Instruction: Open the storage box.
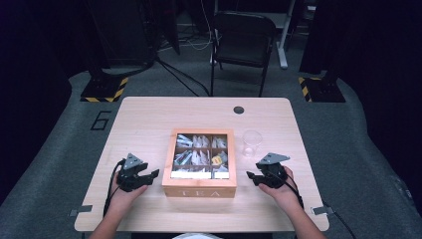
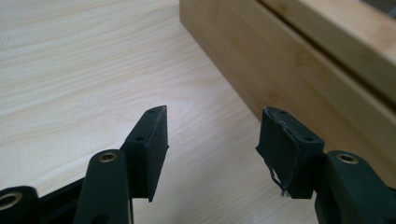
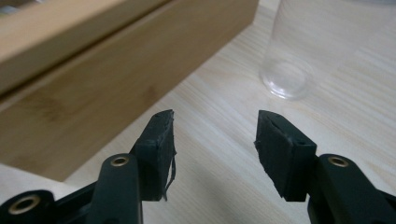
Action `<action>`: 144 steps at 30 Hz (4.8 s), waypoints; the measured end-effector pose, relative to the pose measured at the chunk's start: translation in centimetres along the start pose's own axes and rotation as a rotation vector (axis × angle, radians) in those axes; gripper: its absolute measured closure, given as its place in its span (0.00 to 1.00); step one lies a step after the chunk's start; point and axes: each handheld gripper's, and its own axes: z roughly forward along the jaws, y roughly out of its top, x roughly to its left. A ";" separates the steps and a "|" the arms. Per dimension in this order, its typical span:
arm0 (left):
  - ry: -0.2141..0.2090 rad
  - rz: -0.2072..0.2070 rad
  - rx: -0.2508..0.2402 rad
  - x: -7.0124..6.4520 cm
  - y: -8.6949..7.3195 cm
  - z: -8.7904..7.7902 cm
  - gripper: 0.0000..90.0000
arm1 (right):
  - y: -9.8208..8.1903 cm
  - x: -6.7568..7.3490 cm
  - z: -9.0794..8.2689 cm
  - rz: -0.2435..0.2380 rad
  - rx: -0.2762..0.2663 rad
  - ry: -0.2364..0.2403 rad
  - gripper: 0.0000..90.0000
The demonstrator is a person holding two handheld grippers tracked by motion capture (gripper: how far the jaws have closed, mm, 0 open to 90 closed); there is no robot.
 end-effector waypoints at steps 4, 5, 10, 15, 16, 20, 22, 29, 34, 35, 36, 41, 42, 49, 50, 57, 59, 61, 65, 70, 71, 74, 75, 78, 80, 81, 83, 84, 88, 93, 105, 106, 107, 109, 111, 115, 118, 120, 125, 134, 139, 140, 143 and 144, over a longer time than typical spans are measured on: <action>-0.009 0.014 -0.012 -0.5 0.5 -0.5 0.48 | 0.5 0.8 -0.9 -0.031 -0.019 0.018 0.53; -0.014 0.016 -0.014 -0.7 0.6 -0.6 0.48 | 0.5 1.0 -1.0 -0.037 -0.024 0.022 0.54; -0.015 0.032 -0.015 -1.2 0.8 -1.2 0.50 | 0.4 1.6 -1.4 -0.076 -0.023 0.041 0.58; -0.027 0.023 -0.040 -1.1 0.8 -1.9 0.51 | 0.0 1.6 -1.8 -0.053 -0.032 0.049 0.59; -0.027 0.019 -0.051 -1.1 0.7 -2.0 0.51 | 0.0 1.6 -1.9 -0.045 -0.040 0.053 0.58; -0.046 0.017 -0.063 -1.2 0.3 -2.5 0.51 | -0.1 1.7 -2.2 -0.039 -0.058 0.072 0.58; -0.049 0.018 -0.065 -1.3 0.1 -2.7 0.52 | -0.2 2.0 -2.4 -0.052 -0.058 0.082 0.58; -0.073 0.052 -0.078 -1.8 -0.5 -3.4 0.53 | -0.6 2.9 -2.8 -0.068 -0.075 0.121 0.60; -0.074 0.065 -0.091 -2.3 -0.8 -3.5 0.55 | -0.9 3.4 -2.9 -0.075 -0.082 0.147 0.60; -0.074 0.072 -0.085 -2.3 -0.8 -3.6 0.56 | -1.0 3.5 -2.9 -0.090 -0.080 0.150 0.60; -0.081 0.071 -0.083 -2.4 -0.9 -3.6 0.56 | -1.1 3.6 -2.9 -0.087 -0.077 0.149 0.60; -0.094 0.074 -0.111 -2.7 -1.2 -3.8 0.57 | -1.1 3.9 -2.8 -0.093 -0.089 0.174 0.61; -0.098 0.076 -0.114 -2.7 -1.2 -3.7 0.57 | -1.1 3.9 -2.7 -0.100 -0.093 0.183 0.61; -0.104 0.100 -0.107 -3.1 -1.3 -3.3 0.58 | -1.0 4.4 -2.5 -0.125 -0.093 0.209 0.61; -0.103 0.099 -0.110 -3.1 -1.3 -3.3 0.58 | -0.9 4.4 -2.4 -0.128 -0.099 0.215 0.61; -0.108 0.094 -0.110 -3.0 -1.4 -3.1 0.58 | -0.8 4.7 -2.3 -0.128 -0.105 0.239 0.63; -0.116 0.090 -0.098 -3.0 -1.4 -3.1 0.58 | -0.8 4.7 -2.2 -0.123 -0.105 0.247 0.63; -0.118 0.089 -0.096 -2.9 -1.4 -3.1 0.58 | -0.8 4.6 -2.3 -0.119 -0.104 0.252 0.63; -0.109 0.082 -0.107 -3.0 -1.5 -2.9 0.58 | -0.8 4.7 -2.3 -0.118 -0.110 0.261 0.63; -0.111 0.083 -0.102 -3.0 -1.5 -3.0 0.58 | -0.6 4.7 -2.2 -0.099 -0.131 0.293 0.63; -0.111 0.083 -0.103 -3.0 -1.5 -3.0 0.58 | -0.5 4.8 -2.2 -0.087 -0.142 0.302 0.62; -0.118 0.083 -0.095 -3.0 -1.4 -3.1 0.58 | -0.3 4.9 -2.2 -0.092 -0.151 0.309 0.62; -0.115 0.082 -0.098 -3.0 -1.5 -3.0 0.58 | -0.3 4.9 -2.1 -0.100 -0.144 0.306 0.62; -0.111 0.082 -0.103 -3.0 -1.5 -3.0 0.58 | -0.4 5.3 -1.7 -0.128 -0.108 0.287 0.63; -0.111 0.082 -0.104 -3.0 -1.5 -3.0 0.58 | -0.5 5.3 -1.4 -0.136 -0.092 0.281 0.63; -0.112 0.082 -0.103 -3.0 -1.5 -3.0 0.58 | -0.5 5.4 -1.4 -0.136 -0.090 0.286 0.63; -0.112 0.083 -0.103 -3.0 -1.5 -3.0 0.58 | -0.4 5.4 -1.3 -0.137 -0.091 0.296 0.62; -0.112 0.083 -0.102 -3.0 -1.5 -3.0 0.58 | -0.4 5.4 -1.2 -0.127 -0.094 0.295 0.62; -0.108 0.082 -0.108 -3.0 -1.5 -2.9 0.58 | -0.3 5.2 -1.3 -0.107 -0.117 0.307 0.65; -0.107 0.084 -0.109 -3.0 -1.5 -2.9 0.58 | -0.1 5.3 -1.4 -0.133 -0.122 0.297 0.64; -0.125 0.087 -0.108 -2.9 -1.4 -3.3 0.58 | 0.2 5.3 -1.6 -0.108 -0.138 0.316 0.66; -0.119 0.079 -0.124 -3.0 -1.4 -3.2 0.58 | 0.2 5.2 -1.7 -0.114 -0.145 0.316 0.66; -0.125 0.083 -0.117 -3.0 -1.4 -3.3 0.58 | 0.3 5.2 -1.8 -0.105 -0.145 0.316 0.66; -0.127 0.077 -0.126 -3.2 -1.3 -3.3 0.58 | 0.4 5.2 -1.9 -0.090 -0.158 0.320 0.66; -0.132 0.079 -0.125 -3.5 -1.3 -3.4 0.58 | 0.5 5.1 -2.1 -0.080 -0.175 0.324 0.66; -0.132 0.100 -0.122 -3.5 -1.2 -3.6 0.58 | 0.7 5.0 -2.2 -0.074 -0.181 0.326 0.66; -0.141 0.088 -0.140 -3.5 -1.1 -3.8 0.58 | 0.7 5.0 -2.3 -0.072 -0.184 0.327 0.66; -0.157 0.087 -0.140 -3.5 -1.1 -3.9 0.58 | 0.8 5.0 -2.3 -0.075 -0.194 0.326 0.67; -0.168 0.088 -0.149 -4.1 -0.9 -3.8 0.58 | 0.9 4.9 -2.4 -0.068 -0.204 0.329 0.67; -0.227 0.094 -0.139 -5.2 -0.6 -3.3 0.58 | 0.9 4.9 -2.3 -0.073 -0.199 0.327 0.67; -0.227 0.090 -0.155 -5.7 -0.4 -3.1 0.58 | 0.8 5.0 -2.2 -0.075 -0.189 0.326 0.67; -0.234 0.091 -0.144 -5.7 -0.3 -3.1 0.58 | 0.8 5.0 -2.2 -0.076 -0.190 0.321 0.67; -0.220 0.101 -0.150 -5.9 -0.2 -3.1 0.58 | 0.8 5.0 -2.2 -0.075 -0.194 0.329 0.67; -0.231 0.095 -0.138 -5.9 -0.1 -3.2 0.58 | 0.8 5.0 -2.2 -0.076 -0.195 0.329 0.67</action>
